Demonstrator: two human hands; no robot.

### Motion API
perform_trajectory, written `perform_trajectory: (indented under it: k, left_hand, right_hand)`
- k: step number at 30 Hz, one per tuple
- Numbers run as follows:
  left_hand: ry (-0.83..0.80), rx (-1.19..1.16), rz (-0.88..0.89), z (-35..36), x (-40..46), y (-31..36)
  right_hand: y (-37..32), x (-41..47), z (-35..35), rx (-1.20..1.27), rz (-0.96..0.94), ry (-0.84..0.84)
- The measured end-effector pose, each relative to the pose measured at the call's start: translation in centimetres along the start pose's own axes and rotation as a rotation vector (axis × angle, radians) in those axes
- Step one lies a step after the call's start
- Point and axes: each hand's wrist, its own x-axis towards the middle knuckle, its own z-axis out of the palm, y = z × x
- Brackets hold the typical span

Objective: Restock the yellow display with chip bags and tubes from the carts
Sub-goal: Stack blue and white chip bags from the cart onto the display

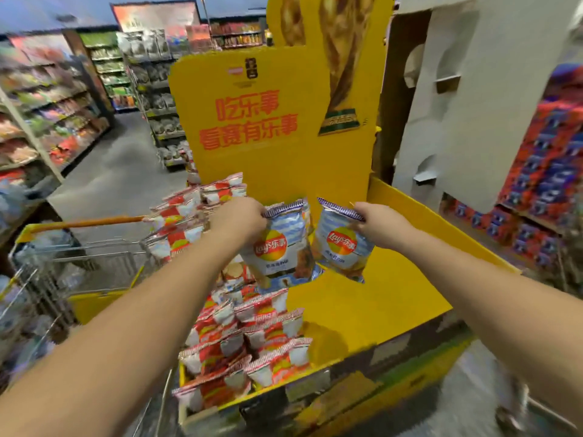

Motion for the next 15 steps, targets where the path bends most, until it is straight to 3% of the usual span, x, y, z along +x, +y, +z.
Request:
perform_trajectory:
  k: [7, 15]
  left_hand:
    - [-0.042, -0.009, -0.068, 3.5, 7.2, 3.4]
    - [-0.149, -0.07, -0.101, 9.0, 16.3, 3.9]
  right_hand:
    - [7.7, 5.9, 0.0, -0.377, -0.137, -0.023]
    - [9.8, 13.8, 4.2, -0.61, -0.305, -0.168]
